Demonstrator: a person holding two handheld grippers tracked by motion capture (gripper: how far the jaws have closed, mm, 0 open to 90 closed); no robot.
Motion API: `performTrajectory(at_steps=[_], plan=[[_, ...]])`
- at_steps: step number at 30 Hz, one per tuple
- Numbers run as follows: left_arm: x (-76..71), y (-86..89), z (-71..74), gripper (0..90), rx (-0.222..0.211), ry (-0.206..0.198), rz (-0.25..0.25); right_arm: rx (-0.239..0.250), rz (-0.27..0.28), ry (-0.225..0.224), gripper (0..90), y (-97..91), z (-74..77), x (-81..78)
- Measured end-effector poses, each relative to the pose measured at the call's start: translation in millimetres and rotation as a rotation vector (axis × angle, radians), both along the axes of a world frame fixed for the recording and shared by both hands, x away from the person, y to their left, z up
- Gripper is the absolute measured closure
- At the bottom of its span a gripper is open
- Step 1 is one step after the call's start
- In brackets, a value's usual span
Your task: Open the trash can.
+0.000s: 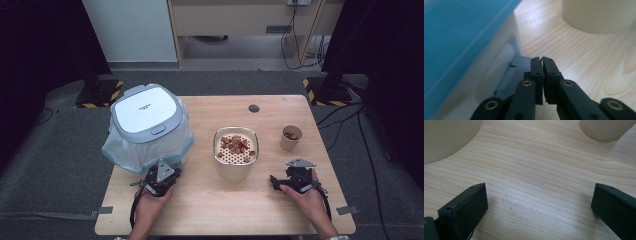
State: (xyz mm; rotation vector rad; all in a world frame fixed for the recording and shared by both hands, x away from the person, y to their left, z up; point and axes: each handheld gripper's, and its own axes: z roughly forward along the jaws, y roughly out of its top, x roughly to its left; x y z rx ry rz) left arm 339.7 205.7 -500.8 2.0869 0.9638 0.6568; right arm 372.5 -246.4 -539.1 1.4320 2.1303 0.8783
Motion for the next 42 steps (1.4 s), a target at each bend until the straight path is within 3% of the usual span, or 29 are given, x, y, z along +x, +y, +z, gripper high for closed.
performTrajectory(at_steps=[8, 17, 29, 33, 37, 42], plan=[[3.6, 2.0, -6.2, 89.7, 0.039, 0.019, 0.025, 0.001, 0.010, 0.001, 1.2, 0.6, 0.0, -0.5], [5.0, 4.7, -9.6, 89.8, 0.014, 0.033, 0.040, 0.001, 0.013, 0.001, 1.2, 1.0, 0.0, -0.9], [5.3, 0.5, -12.7, 89.9, 0.049, 0.040, 0.049, 0.001, 0.012, 0.002, 1.1, 1.2, 0.0, -1.1], [6.1, 1.4, -14.7, 89.9, 0.041, 0.049, 0.047, 0.001, 0.011, 0.002, 1.1, 1.3, 0.0, -1.1], [6.2, -1.7, -16.8, 89.9, 0.075, 0.037, 0.049, 0.001, 0.012, 0.002, 1.1, 1.2, 0.0, -1.0], [7.8, -0.8, -19.6, 89.9, 0.071, 0.051, 0.047, 0.003, 0.012, 0.001, 1.5, 0.9, 0.1, -0.7]])
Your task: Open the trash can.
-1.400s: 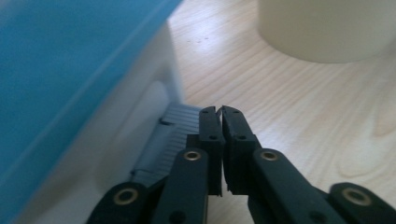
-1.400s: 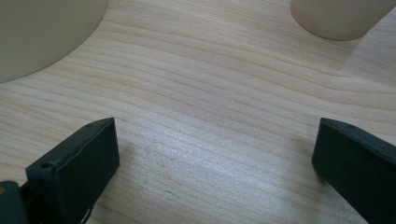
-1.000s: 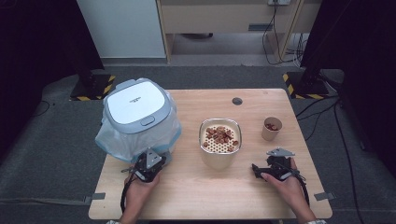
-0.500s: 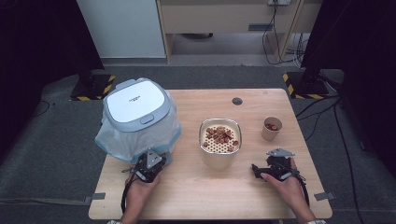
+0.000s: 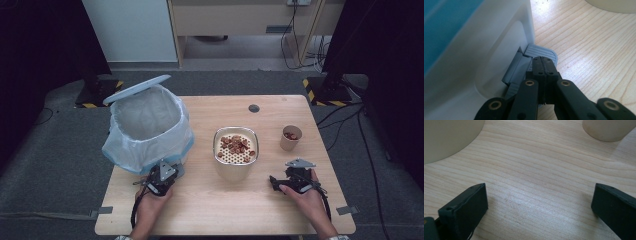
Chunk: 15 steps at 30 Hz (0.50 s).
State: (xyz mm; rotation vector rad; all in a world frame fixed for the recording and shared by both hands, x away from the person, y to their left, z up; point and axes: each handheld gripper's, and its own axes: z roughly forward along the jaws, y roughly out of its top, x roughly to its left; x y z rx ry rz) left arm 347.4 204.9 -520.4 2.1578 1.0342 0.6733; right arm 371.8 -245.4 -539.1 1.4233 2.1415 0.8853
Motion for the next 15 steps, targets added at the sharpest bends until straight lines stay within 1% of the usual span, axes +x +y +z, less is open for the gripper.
performTrajectory(at_steps=[2, 4, 6, 7, 8, 9, 10, 13, 15], plan=[[0.3, 0.0, -0.3, 89.9, 0.001, 0.002, -0.001, 0.004, 0.001, 0.002, 1.7, -0.3, 0.2, 0.4], [0.8, 1.1, -0.4, 89.9, -0.010, 0.008, 0.001, 0.005, 0.008, 0.005, 5.2, -0.6, 1.8, 0.8], [1.0, 1.5, -0.4, 89.9, -0.013, 0.009, -0.001, 0.014, 0.007, -0.001, 4.4, -1.5, 3.9, 0.7], [1.2, 1.6, -0.3, 89.9, -0.016, 0.011, 0.000, 0.020, -0.002, -0.022, 5.6, -2.8, 6.8, 0.3], [1.2, 1.6, -0.3, 89.9, -0.016, 0.011, 0.000, 0.020, -0.002, -0.022, 5.6, -2.8, 6.8, 0.3], [1.3, 1.8, -0.2, 89.9, -0.015, 0.012, -0.001, 0.031, -0.014, -0.028, 5.6, -3.7, 8.6, 0.2], [1.3, 1.8, -0.2, 89.9, -0.016, 0.012, -0.001, 0.037, -0.021, -0.040, 5.8, -5.6, 9.8, 0.6], [0.9, 1.0, -0.1, 89.9, -0.005, 0.009, -0.004, 0.034, -0.058, -0.066, 6.5, -11.2, 13.7, 1.7], [0.9, 0.9, -0.1, 89.9, -0.005, 0.009, -0.004, 0.037, -0.066, -0.071, 6.7, -12.0, 14.7, 1.7]])
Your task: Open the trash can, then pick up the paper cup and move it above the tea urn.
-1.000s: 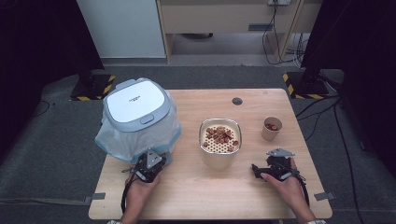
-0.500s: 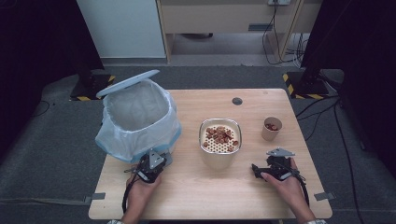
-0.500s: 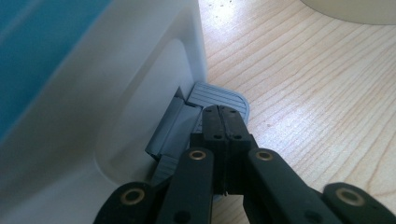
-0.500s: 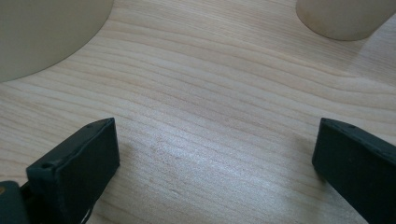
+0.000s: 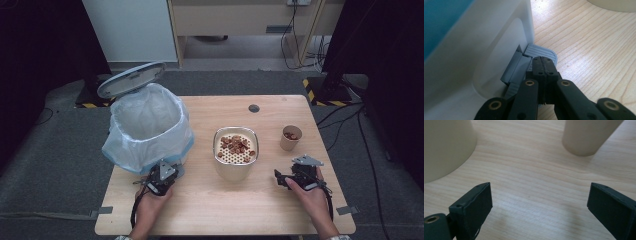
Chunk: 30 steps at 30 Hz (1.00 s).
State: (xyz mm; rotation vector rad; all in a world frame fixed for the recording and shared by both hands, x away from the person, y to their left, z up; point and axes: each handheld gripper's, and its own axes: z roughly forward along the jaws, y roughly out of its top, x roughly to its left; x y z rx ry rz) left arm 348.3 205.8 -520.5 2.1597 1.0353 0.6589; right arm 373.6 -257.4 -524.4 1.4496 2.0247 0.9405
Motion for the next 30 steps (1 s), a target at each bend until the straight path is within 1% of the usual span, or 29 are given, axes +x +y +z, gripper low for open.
performTrajectory(at_steps=[2, 5, 14, 17, 18, 21, 24, 26, 27, 28, 29, 30], plan=[[-0.4, -0.8, -0.2, 89.9, 0.007, -0.005, -0.001, -0.004, -0.025, -0.017, 7.3, -3.0, 2.6, 0.6], [-0.4, -0.8, -0.2, 89.9, 0.006, -0.005, 0.000, -0.002, -0.039, -0.018, 7.7, -4.5, 2.8, 1.5], [-0.4, -0.3, -0.1, 89.9, 0.002, -0.001, -0.001, -0.004, -0.052, -0.027, 8.0, -5.7, 4.6, 1.6], [-0.6, -0.8, -0.2, 89.9, 0.005, -0.004, -0.002, -0.002, -0.060, -0.037, 7.8, -7.4, 8.2, 2.7], [-0.6, -1.0, -0.2, 89.9, 0.005, -0.004, -0.003, -0.008, -0.059, -0.039, 7.4, -7.7, 9.9, 3.8], [-0.7, -1.1, -0.3, 89.9, 0.006, -0.005, -0.002, 0.003, -0.068, -0.051, 7.4, -10.0, 19.0, 8.6], [-0.7, -1.0, -0.3, 89.9, 0.006, -0.005, -0.003, 0.002, -0.069, -0.052, 7.2, -10.5, 22.4, 11.9], [-0.7, -1.2, -0.3, 89.9, 0.007, -0.006, -0.003, 0.011, -0.071, -0.045, 7.0, -11.3, 26.1, 15.5], [-0.7, -1.2, -0.3, 89.9, 0.007, -0.006, -0.003, 0.016, -0.072, -0.040, 6.7, -11.8, 30.9, 18.7], [-0.7, -1.1, -0.3, 89.9, 0.007, -0.006, -0.003, 0.016, -0.072, -0.040, 6.7, -11.8, 30.9, 18.7], [-0.7, -1.2, -0.3, 89.9, 0.007, -0.006, -0.003, 0.018, -0.070, -0.044, 6.5, -12.5, 36.7, 22.0], [-0.7, -1.2, -0.3, 89.9, 0.007, -0.006, -0.003, 0.018, -0.070, -0.044, 6.5, -12.5, 36.7, 22.0]])
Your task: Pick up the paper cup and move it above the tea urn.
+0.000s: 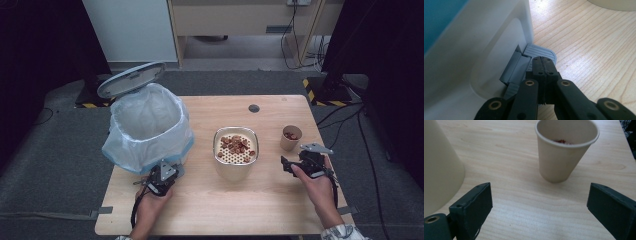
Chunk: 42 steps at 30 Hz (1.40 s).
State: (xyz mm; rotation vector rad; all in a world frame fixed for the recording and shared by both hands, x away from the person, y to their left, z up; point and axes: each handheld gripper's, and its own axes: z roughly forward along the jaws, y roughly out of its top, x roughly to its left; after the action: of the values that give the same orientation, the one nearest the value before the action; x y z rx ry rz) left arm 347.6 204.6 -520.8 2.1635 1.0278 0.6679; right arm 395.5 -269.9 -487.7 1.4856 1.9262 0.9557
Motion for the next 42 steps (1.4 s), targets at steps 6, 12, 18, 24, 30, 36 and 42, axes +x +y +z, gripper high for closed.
performTrajectory(at_steps=[6, 12, 18, 24, 30, 36, 42], plan=[[0.0, -0.2, 0.1, 89.9, 0.003, -0.001, -0.001, 0.022, 0.001, -0.009, 5.6, -1.5, 15.1, 10.1], [-0.2, -0.5, 0.1, 89.9, 0.006, -0.002, -0.002, -0.001, 0.003, -0.018, 5.7, -4.8, 29.2, 22.1], [-0.2, -0.4, 0.1, 89.9, 0.005, -0.002, -0.002, 0.011, 0.006, -0.007, 4.9, -8.1, 20.0, 34.0], [-0.1, -0.2, 0.0, 89.9, 0.002, -0.001, -0.002, 0.019, -0.004, -0.027, 5.9, -10.2, 6.0, 46.3], [-0.1, 0.0, 0.0, 89.9, 0.000, 0.000, -0.003, 0.038, -0.028, -0.032, 9.1, -13.5, -7.2, 57.0], [-0.1, 0.0, -0.1, 89.9, -0.001, 0.000, -0.003, 0.054, -0.039, -0.056, 12.5, -12.5, -18.6, 67.7], [-0.1, 0.3, -0.1, 89.9, -0.004, 0.002, -0.002, 0.073, -0.056, -0.069, 16.0, -15.5, -26.8, 74.3]])
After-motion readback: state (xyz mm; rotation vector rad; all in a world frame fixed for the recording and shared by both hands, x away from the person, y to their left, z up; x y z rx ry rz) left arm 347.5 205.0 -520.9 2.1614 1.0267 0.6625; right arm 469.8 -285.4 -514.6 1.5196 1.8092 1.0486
